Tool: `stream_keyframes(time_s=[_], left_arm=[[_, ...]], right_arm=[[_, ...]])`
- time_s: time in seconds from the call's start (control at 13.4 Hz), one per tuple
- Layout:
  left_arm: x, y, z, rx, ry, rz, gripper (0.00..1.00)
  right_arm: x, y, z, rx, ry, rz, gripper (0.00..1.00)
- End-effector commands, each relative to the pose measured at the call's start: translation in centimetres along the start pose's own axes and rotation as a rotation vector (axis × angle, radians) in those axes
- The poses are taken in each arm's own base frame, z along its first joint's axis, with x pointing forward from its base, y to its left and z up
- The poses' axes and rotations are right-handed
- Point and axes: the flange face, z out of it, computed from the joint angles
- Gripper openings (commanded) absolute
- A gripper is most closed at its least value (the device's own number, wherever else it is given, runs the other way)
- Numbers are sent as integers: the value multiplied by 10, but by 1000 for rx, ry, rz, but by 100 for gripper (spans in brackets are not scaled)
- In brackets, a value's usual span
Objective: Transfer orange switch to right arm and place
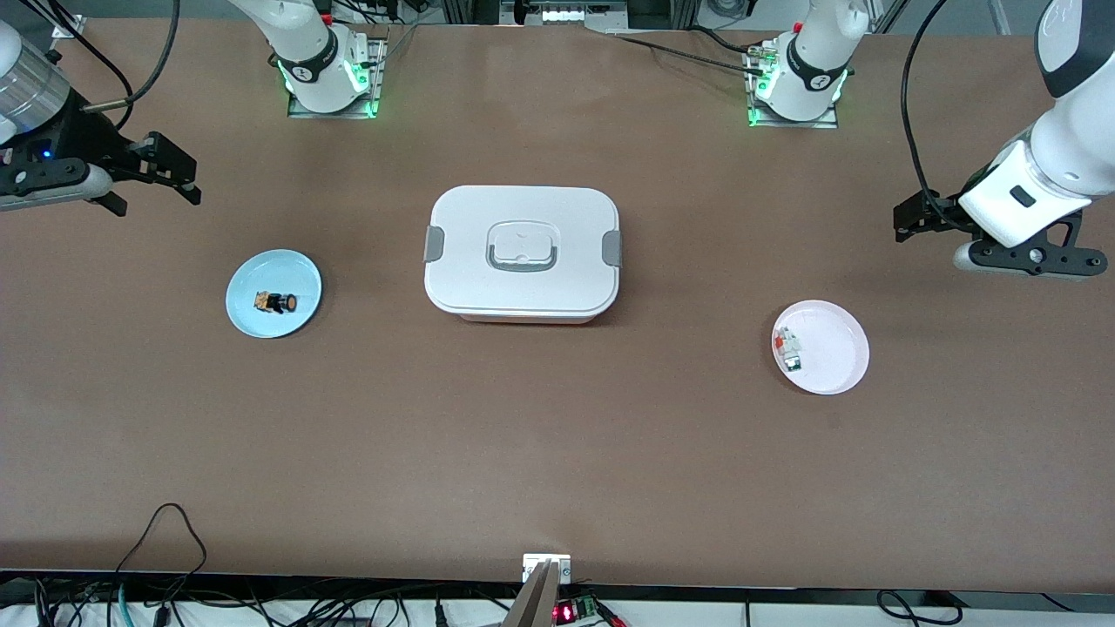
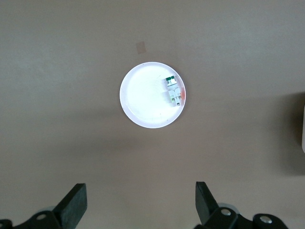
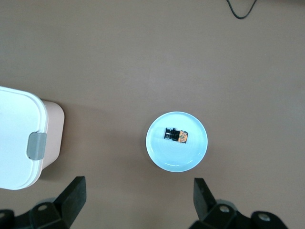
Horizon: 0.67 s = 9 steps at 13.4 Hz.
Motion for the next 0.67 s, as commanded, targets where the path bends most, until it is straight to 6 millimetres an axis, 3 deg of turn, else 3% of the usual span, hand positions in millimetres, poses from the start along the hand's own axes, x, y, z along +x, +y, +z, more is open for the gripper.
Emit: stream_keyframes(time_s=[0.0, 0.37, 0.6], left_arm=[[-6, 0, -3, -18, 0, -1, 100], [-6, 0, -3, -18, 0, 1, 100], [-6, 0, -3, -18, 0, 1, 100]], right_arm=[[-4, 1, -15, -15, -22, 91, 100], [-3, 14, -39, -23, -11, 117, 100], [-1, 7, -49, -30, 0, 104, 100]])
